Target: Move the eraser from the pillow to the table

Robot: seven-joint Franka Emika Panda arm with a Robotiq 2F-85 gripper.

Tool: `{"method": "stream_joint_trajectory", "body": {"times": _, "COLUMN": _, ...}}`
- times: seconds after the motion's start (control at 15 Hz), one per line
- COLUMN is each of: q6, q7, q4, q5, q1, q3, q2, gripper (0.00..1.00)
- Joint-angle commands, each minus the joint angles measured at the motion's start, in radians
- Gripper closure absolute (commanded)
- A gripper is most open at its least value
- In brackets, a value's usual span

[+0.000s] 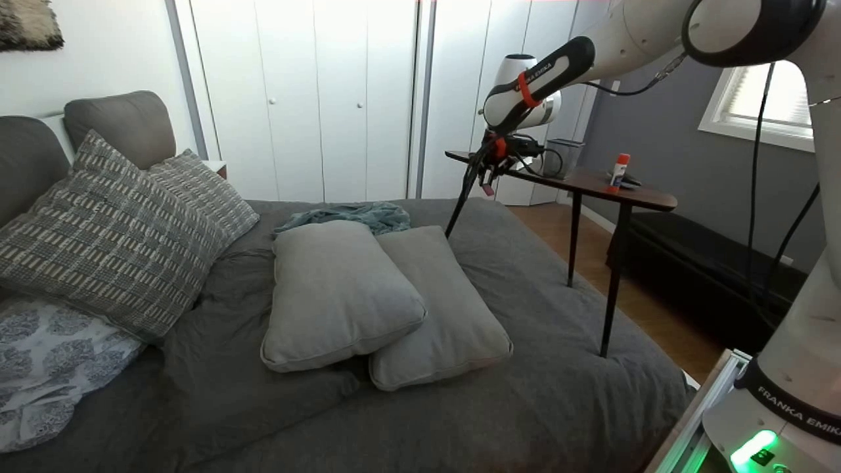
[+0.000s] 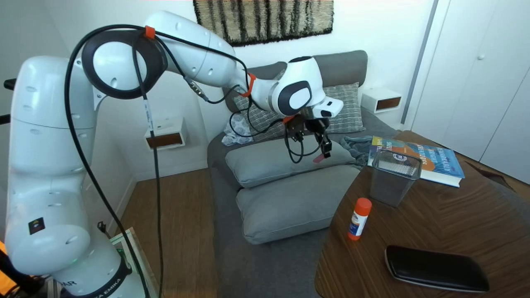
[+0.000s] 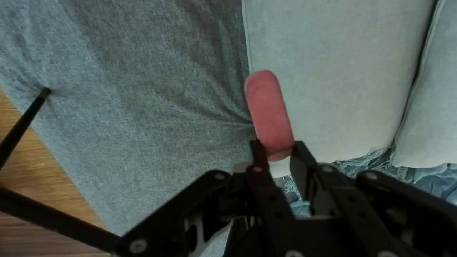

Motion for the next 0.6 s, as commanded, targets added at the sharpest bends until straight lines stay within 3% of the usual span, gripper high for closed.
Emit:
{"method": "stream_joint_trajectory", "body": {"times": 0.0, "q6": 0.071, "q7": 0.105, "q4": 0.043, "q5": 0.029, "q1": -0.034, "q3": 0.010, "q2": 0.010, "gripper": 0.94}}
{"method": "stream_joint_trajectory", "body": {"times": 0.53, "q6": 0.220, "q7": 0.355, "q4": 0.083, "q5": 0.037, "q1": -0.079, "q3": -0.041, "q2": -0.026, "gripper": 0.94}}
